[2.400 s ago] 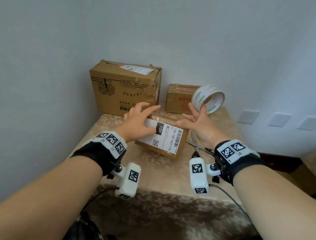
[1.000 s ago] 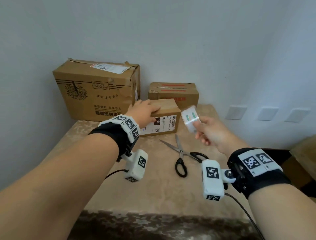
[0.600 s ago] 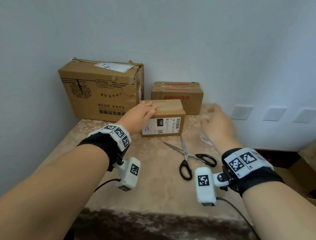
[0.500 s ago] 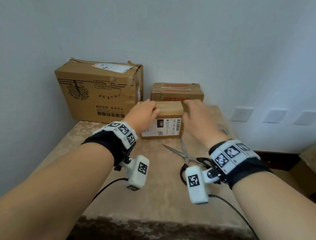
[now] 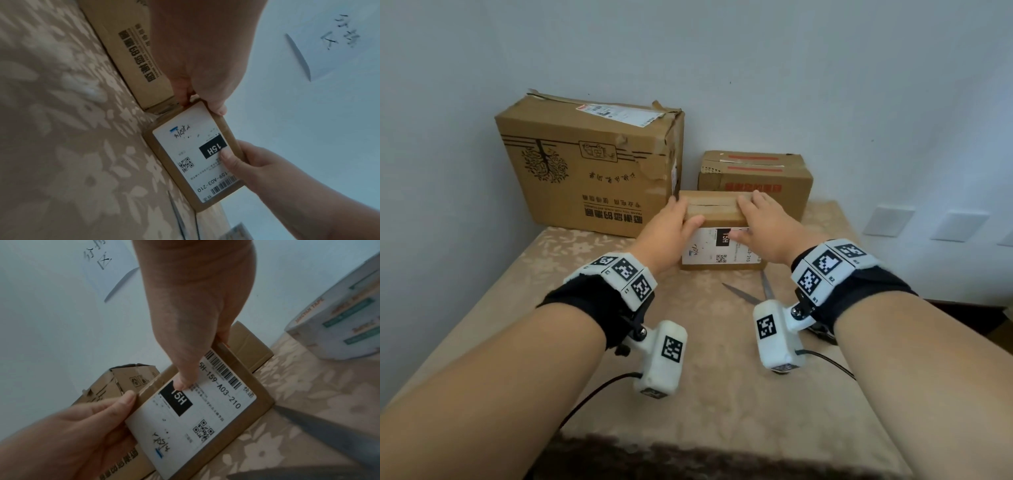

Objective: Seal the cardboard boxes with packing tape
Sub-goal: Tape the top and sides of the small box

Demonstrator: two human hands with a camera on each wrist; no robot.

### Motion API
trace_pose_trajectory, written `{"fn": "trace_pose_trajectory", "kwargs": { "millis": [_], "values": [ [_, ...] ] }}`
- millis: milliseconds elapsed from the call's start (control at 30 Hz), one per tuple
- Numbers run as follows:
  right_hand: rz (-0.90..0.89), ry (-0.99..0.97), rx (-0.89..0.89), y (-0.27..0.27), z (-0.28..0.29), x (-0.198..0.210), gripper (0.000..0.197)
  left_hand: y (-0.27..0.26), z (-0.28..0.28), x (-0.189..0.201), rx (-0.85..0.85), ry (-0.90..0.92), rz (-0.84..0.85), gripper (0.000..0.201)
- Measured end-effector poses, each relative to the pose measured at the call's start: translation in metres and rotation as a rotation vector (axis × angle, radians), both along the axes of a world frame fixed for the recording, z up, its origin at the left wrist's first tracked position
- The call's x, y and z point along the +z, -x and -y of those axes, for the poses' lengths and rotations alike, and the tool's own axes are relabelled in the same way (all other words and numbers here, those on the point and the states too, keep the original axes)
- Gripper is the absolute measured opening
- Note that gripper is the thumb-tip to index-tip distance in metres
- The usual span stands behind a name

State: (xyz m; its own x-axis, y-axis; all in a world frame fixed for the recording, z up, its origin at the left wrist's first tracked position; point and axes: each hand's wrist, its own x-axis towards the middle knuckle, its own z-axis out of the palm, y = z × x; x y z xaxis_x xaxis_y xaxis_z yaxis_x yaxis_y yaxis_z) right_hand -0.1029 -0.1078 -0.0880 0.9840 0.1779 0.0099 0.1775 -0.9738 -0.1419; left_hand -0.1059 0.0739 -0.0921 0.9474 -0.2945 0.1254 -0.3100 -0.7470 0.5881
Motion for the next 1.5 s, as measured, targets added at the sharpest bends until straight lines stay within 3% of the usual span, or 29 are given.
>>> {"fn": "trace_pose_trajectory", "kwargs": {
  "millis": [100, 233, 300, 367, 433, 567, 667, 700, 833, 900, 1033, 1167, 1400, 1500],
  "values": [
    [0.005, -0.065, 0.007, 0.005, 0.004, 0.0, 0.07, 0.003, -0.006, -0.012, 0.028, 0.232, -0.145, 0.048],
    [0.082, -0.214, -0.008, 0.012, 0.012, 0.001, 0.065, 0.002, -0.01, -0.02, -0.025, 0.3, -0.324, 0.053],
    [0.05, -0.339, -0.059, 0.013, 0.018, 0.005, 0.072, 0.002, -0.004, -0.013, -0.06, 0.418, -0.293, 0.049],
    [0.009, -0.469, -0.129, 0.009, 0.032, 0.009, 0.083, -0.002, 0.006, -0.003, -0.091, 0.509, -0.225, 0.057],
    [-0.019, -0.442, -0.169, 0.002, 0.049, 0.012, 0.095, -0.01, 0.018, 0.007, -0.134, 0.518, -0.181, 0.06],
    [-0.084, -0.307, -0.197, -0.01, 0.07, 0.017, 0.119, -0.027, 0.035, 0.022, -0.18, 0.456, -0.107, 0.035],
    [-0.045, -0.332, -0.236, -0.016, 0.081, 0.022, 0.082, -0.033, 0.041, 0.037, -0.109, 0.505, -0.069, 0.028],
    [-0.018, -0.428, -0.254, -0.018, 0.086, 0.025, 0.081, -0.037, 0.043, 0.043, -0.081, 0.527, -0.051, 0.03],
    [0.058, -1.115, -0.339, -0.024, 0.096, 0.049, 0.057, -0.075, 0.048, 0.05, 0.066, 0.527, -0.034, 0.041],
    [0.01, -1.297, -0.346, -0.031, 0.098, 0.059, 0.041, -0.093, 0.052, 0.049, 0.139, 0.462, -0.147, 0.059],
    [-0.065, -1.398, -0.345, -0.047, 0.097, 0.057, 0.028, -0.117, 0.059, 0.04, 0.253, 0.295, -0.311, 0.082],
    [-0.102, -1.47, -0.374, -0.06, 0.09, 0.047, 0.026, -0.128, 0.063, 0.037, 0.239, 0.324, -0.415, 0.081],
    [-0.066, -1.506, -0.487, -0.046, 0.093, 0.044, 0.035, -0.124, 0.052, 0.027, 0.3, 0.443, -0.275, 0.049],
    [-0.054, -1.506, -0.524, -0.029, 0.087, 0.051, 0.037, -0.11, 0.048, 0.031, 0.341, 0.352, -0.252, 0.068]
  ]
}}
